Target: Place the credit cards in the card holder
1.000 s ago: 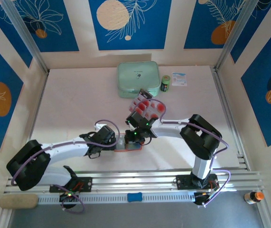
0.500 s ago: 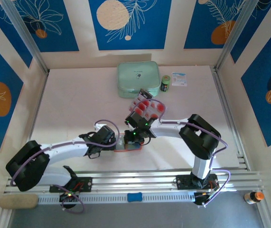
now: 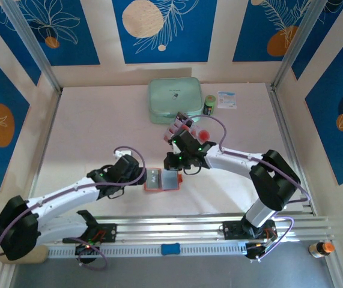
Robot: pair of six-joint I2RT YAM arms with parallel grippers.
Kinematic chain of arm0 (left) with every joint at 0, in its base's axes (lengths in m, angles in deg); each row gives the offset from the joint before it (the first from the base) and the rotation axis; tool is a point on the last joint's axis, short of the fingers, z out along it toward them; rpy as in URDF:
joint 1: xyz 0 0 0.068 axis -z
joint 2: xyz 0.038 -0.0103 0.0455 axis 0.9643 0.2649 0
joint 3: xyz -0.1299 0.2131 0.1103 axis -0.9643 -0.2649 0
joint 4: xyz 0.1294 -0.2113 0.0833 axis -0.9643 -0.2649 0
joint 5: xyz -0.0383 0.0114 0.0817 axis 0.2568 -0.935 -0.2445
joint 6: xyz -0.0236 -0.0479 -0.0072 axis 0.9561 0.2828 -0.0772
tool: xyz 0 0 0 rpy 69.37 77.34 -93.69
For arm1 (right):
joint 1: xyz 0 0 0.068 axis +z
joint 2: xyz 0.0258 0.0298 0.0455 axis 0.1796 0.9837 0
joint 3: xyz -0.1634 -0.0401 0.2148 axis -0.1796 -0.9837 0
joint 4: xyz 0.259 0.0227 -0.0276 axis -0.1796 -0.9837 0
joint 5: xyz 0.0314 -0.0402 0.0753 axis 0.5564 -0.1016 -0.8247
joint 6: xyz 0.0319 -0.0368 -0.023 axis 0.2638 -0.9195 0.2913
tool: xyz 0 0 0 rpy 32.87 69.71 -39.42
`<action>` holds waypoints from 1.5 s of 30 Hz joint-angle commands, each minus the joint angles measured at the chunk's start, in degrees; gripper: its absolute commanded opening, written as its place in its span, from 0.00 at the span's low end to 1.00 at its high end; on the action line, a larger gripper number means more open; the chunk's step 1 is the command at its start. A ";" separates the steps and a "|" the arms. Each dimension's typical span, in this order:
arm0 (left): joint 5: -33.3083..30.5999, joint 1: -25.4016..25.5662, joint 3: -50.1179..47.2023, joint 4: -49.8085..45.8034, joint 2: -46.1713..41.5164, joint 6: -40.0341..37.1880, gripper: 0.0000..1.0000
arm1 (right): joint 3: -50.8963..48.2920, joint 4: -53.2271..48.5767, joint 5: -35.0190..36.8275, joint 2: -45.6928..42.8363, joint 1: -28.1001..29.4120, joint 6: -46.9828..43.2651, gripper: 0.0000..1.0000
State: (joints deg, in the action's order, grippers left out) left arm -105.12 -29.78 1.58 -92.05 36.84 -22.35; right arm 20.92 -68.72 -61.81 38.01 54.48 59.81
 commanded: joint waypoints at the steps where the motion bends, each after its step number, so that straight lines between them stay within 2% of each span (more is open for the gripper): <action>1: 1.53 -0.56 2.81 -1.01 -1.25 0.58 0.97 | -1.16 -2.66 -0.28 -1.17 -1.33 -2.86 0.00; 9: 6.26 1.06 6.75 2.65 4.00 1.96 0.96 | -2.63 -3.35 -1.25 -0.81 -4.03 -5.11 0.00; 21: 5.45 7.16 9.85 6.58 12.57 3.24 0.96 | -3.45 -4.11 -1.24 -0.17 -4.72 -5.40 0.00; 45: 4.74 8.40 10.81 7.18 19.58 0.60 0.97 | -0.75 -3.32 -3.20 6.28 -3.01 -6.59 0.00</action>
State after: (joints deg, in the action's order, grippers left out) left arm -100.02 -22.00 10.92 -85.40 55.68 -20.93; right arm 18.87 -71.99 -62.88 43.12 51.23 54.00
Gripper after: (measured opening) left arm 0.965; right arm 0.044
